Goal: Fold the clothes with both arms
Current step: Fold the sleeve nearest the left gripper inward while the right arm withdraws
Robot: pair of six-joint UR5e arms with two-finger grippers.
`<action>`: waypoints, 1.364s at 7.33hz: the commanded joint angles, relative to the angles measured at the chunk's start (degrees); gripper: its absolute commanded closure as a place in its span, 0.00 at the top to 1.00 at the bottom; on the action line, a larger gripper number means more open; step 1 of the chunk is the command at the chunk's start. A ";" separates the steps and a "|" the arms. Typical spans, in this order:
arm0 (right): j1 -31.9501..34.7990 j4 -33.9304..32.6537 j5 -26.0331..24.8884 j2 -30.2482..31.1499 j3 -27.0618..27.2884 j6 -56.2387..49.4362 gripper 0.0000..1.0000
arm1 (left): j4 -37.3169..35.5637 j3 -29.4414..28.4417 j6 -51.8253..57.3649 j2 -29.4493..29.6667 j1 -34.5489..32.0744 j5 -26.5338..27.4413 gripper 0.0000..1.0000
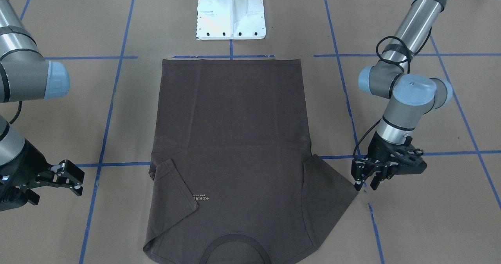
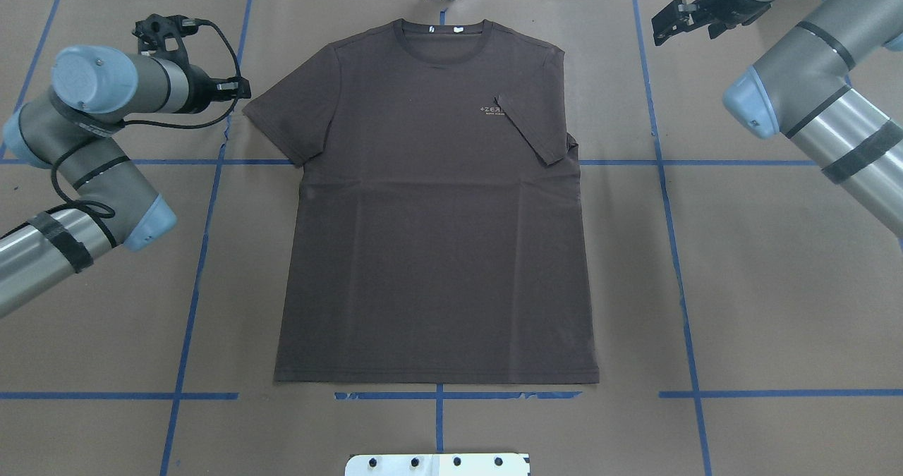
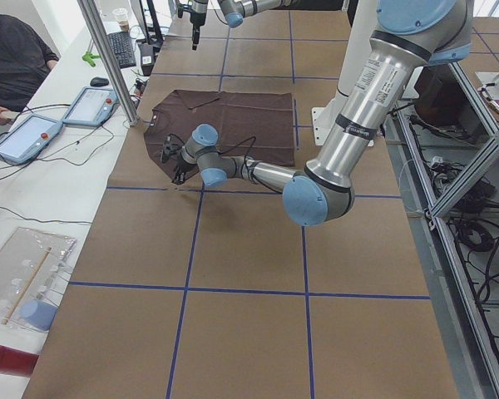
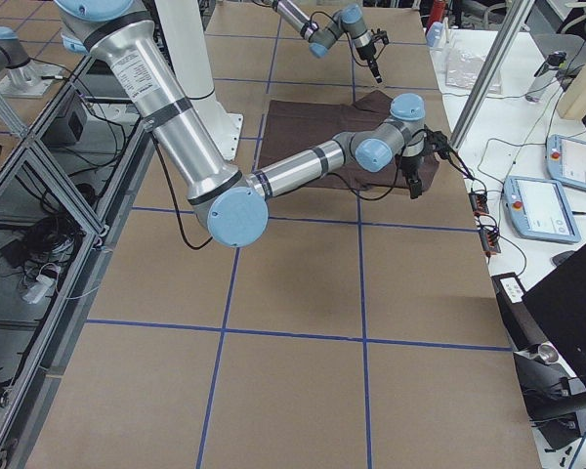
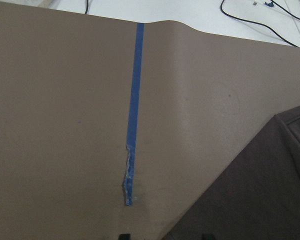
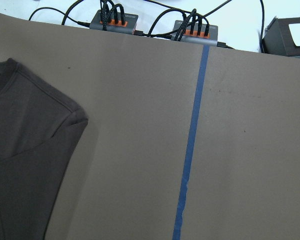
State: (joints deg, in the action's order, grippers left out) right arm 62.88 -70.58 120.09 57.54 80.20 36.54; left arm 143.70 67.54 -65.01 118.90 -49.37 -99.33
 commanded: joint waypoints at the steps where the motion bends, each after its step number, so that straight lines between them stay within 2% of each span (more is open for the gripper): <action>1: -0.04 0.00 -0.03 -0.06 -0.13 0.10 1.00 | 3.43 -4.60 -0.38 1.51 0.95 0.72 0.56; 7: -0.04 0.00 -0.03 0.11 -0.22 0.11 1.00 | 3.43 -5.32 -0.38 1.77 1.47 0.72 0.53; 8: -0.04 0.00 -0.03 0.20 -0.22 0.11 1.00 | 3.43 -5.23 -0.38 1.77 1.47 0.72 0.46; 9: -0.04 0.00 -0.03 0.20 -0.22 0.02 1.00 | 3.52 -5.23 -0.55 1.86 1.47 0.80 0.26; 10: -0.04 0.00 -0.03 0.20 -0.22 0.11 1.00 | 3.43 -5.23 -0.99 1.95 1.47 0.72 0.00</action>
State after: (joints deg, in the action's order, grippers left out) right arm 62.84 -70.58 120.06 57.73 79.98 36.61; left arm 147.17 62.31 -65.62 120.76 -47.91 -98.58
